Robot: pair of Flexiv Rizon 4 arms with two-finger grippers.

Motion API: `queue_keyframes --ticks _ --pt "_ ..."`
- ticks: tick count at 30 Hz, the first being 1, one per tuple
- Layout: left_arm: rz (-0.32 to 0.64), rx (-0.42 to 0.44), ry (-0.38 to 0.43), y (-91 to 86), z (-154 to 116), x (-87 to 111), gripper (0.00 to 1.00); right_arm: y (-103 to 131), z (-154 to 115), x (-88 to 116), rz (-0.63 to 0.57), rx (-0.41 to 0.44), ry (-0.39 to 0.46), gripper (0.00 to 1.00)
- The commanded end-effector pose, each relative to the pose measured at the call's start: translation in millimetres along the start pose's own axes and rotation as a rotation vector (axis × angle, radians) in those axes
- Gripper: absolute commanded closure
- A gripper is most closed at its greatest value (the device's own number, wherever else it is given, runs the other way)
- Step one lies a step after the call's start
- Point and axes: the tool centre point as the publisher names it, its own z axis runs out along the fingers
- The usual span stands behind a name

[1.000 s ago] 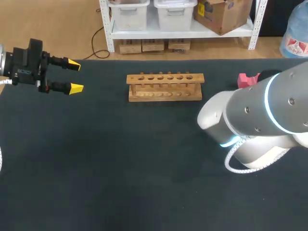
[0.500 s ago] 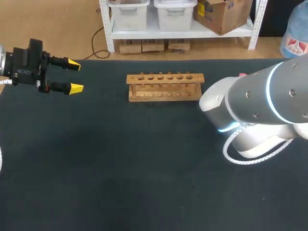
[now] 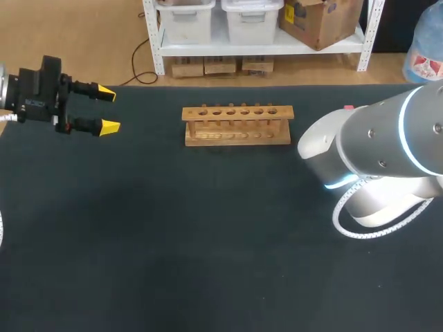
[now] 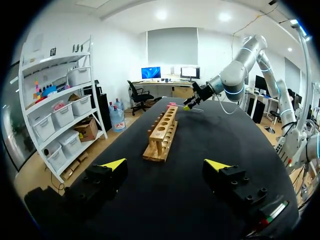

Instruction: Grasp the test tube, adjust it, and insert it.

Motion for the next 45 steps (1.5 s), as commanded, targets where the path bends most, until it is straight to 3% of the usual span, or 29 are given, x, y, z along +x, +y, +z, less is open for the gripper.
queue_keyframes --ticks 1,4,7,24,25,28,38,43,45 --pt "0.003 0.001 -0.004 0.6 0 1.4 0.00 -1 1 3 -0.002 -0.018 -0.005 0.11" --pt "0.003 0.001 -0.004 0.6 0 1.4 0.00 -1 4 5 0.002 -0.026 0.005 0.13" --pt "0.003 0.001 -0.004 0.6 0 1.4 0.00 -2 7 7 0.000 -0.029 0.011 0.27" --pt "0.003 0.001 -0.004 0.6 0 1.4 0.00 1 15 3 -0.006 -0.047 0.020 0.31" --pt "0.003 0.001 -0.004 0.6 0 1.4 0.00 1 15 3 -0.006 -0.047 0.020 0.32" --pt "0.003 0.001 -0.004 0.6 0 1.4 0.00 2 15 3 -0.004 -0.050 0.023 0.50" --pt "0.003 0.001 -0.004 0.6 0 1.4 0.00 0 8 15 0.018 -0.041 0.047 0.39" --pt "0.003 0.001 -0.004 0.6 0 1.4 0.00 2 9 15 0.021 -0.039 0.051 0.47" --pt "0.003 0.001 -0.004 0.6 0 1.4 0.00 2 9 13 0.020 -0.039 0.048 0.45"
